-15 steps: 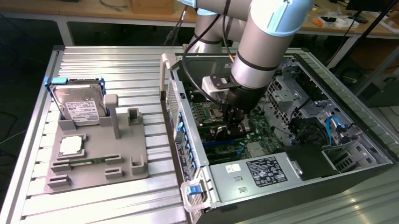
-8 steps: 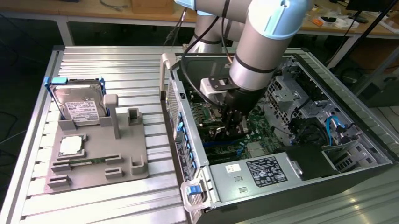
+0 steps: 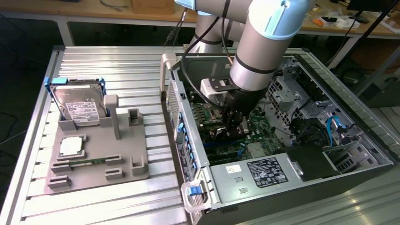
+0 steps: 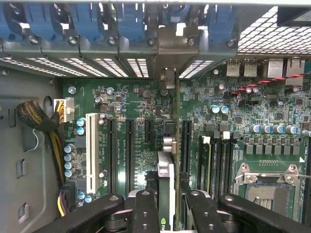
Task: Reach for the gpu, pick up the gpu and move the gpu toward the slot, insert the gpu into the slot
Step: 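Insert the gpu into the slot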
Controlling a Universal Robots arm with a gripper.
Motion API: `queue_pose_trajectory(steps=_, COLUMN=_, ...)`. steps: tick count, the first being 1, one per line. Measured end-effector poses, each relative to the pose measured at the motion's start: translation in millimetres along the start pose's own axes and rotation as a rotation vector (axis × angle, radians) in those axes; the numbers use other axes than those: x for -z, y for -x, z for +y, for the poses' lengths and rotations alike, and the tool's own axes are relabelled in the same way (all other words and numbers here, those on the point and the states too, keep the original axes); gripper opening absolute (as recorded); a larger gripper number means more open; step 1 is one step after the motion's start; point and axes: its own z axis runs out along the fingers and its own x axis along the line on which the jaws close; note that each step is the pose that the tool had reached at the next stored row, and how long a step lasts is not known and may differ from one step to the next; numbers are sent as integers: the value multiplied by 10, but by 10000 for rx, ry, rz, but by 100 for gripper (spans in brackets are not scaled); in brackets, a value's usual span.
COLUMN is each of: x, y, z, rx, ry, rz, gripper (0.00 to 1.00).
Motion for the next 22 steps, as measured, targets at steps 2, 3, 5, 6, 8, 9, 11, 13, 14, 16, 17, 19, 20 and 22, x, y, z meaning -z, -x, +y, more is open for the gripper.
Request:
queue_pose_trajectory(steps=2, x=-1, y=0, z=0, rx=0, ry=0, rz=0, gripper=27)
queue_pose_trajectory(steps=3, x=-1, y=0, z=1, rx=0, ry=0, rz=0, gripper=27)
queue_pose_trajectory(steps=5, x=-2, y=0, z=8, rx=-3, ry=-2, rz=-3, gripper=27)
queue_pose_trajectory(steps=6, x=-2, y=0, z=13, rx=-4, ry=-1, rz=-2, gripper=27)
queue_pose_trajectory(steps=8, x=-3, y=0, z=29, rx=-9, ry=-2, rz=-3, gripper=27)
queue_pose_trajectory(steps=9, x=-3, y=1, z=38, rx=-11, ry=-2, rz=-2, gripper=27)
queue_pose_trajectory(steps=11, x=-5, y=1, z=47, rx=-12, ry=-2, rz=-2, gripper=27)
queue_pose_trajectory(steps=13, x=-5, y=0, z=49, rx=-11, ry=1, rz=1, gripper=27)
queue_pose_trajectory(steps=14, x=-6, y=0, z=50, rx=-13, ry=1, rz=2, gripper=27)
queue_pose_trajectory(steps=16, x=-8, y=-1, z=51, rx=-20, ry=0, rz=0, gripper=27)
queue_pose_trajectory(steps=17, x=-9, y=-3, z=51, rx=-29, ry=-1, rz=-1, gripper=27)
queue_pose_trajectory(steps=19, x=-11, y=-5, z=51, rx=-58, ry=1, rz=2, gripper=27)
queue_pose_trajectory(steps=20, x=-13, y=-5, z=51, rx=-78, ry=2, rz=3, gripper=27)
queue_pose_trajectory(steps=22, x=-16, y=-6, z=51, rx=-116, ry=2, rz=4, gripper=27)
